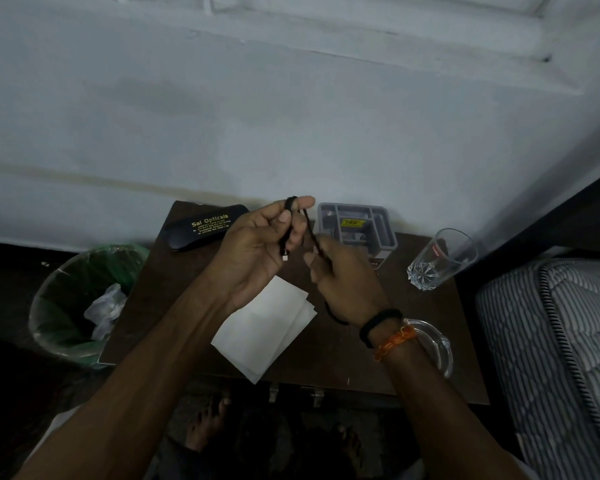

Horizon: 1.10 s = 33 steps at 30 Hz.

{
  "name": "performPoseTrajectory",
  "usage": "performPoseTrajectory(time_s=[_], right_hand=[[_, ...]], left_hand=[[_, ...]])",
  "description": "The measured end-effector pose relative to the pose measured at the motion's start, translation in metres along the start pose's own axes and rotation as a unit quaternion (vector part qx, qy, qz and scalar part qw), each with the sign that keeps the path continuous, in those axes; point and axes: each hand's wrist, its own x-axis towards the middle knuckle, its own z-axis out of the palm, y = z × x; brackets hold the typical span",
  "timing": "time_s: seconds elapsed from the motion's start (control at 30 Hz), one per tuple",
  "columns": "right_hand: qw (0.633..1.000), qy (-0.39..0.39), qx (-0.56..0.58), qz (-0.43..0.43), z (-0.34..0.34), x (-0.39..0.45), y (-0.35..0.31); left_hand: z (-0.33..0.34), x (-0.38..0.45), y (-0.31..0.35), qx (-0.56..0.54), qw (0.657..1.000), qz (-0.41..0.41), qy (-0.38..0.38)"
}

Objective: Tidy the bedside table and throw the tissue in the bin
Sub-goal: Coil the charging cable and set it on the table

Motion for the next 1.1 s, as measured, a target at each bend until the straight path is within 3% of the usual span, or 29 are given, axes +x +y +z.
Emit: performPoseTrajectory(time_s=[0.1, 0.23, 0.33, 0.47, 0.53, 0.7, 0.8, 0.87, 0.97, 1.1], right_hand=[[0.997, -0.065, -0.024, -0.023, 0.004, -0.005, -0.005], [0.994, -0.094, -0.037, -0.039, 0.003, -0.007, -0.010], [0.989, -0.131, -0.051, -0.040, -0.001, -0.005, -0.010], [0.987, -0.149, -0.059, -0.031, 0.000, -0.007, -0.008], [0.987, -0.147, -0.062, -0.026, -0.001, -0.007, -0.006], [0.987, -0.152, -0.052, -0.033, -0.005, -0.008, -0.007], [0.988, -0.145, -0.030, -0.044, -0.009, -0.009, -0.006], [0.990, -0.131, -0.020, -0.053, -0.014, -0.009, -0.004], [0.993, -0.112, 0.007, -0.035, -0.028, -0.010, -0.002], [0.988, -0.106, 0.115, 0.002, -0.049, -0.011, 0.003]], left_hand=[[-0.006, 0.005, -0.002, 0.040, 0.996, 0.036, 0.065], [-0.007, 0.004, -0.008, 0.229, 0.965, 0.089, 0.090], [-0.002, 0.002, -0.011, 0.215, 0.967, 0.103, 0.090], [-0.004, 0.005, -0.009, 0.094, 0.987, 0.070, 0.110], [-0.004, 0.006, -0.011, 0.139, 0.980, 0.073, 0.125], [0.000, -0.001, -0.023, 0.379, 0.916, 0.116, 0.061], [-0.008, -0.003, -0.026, 0.564, 0.808, 0.167, -0.029], [-0.012, -0.004, -0.027, 0.605, 0.774, 0.180, -0.059], [-0.017, -0.005, -0.024, 0.630, 0.751, 0.179, -0.079], [-0.017, -0.008, -0.015, 0.671, 0.712, 0.167, -0.122]])
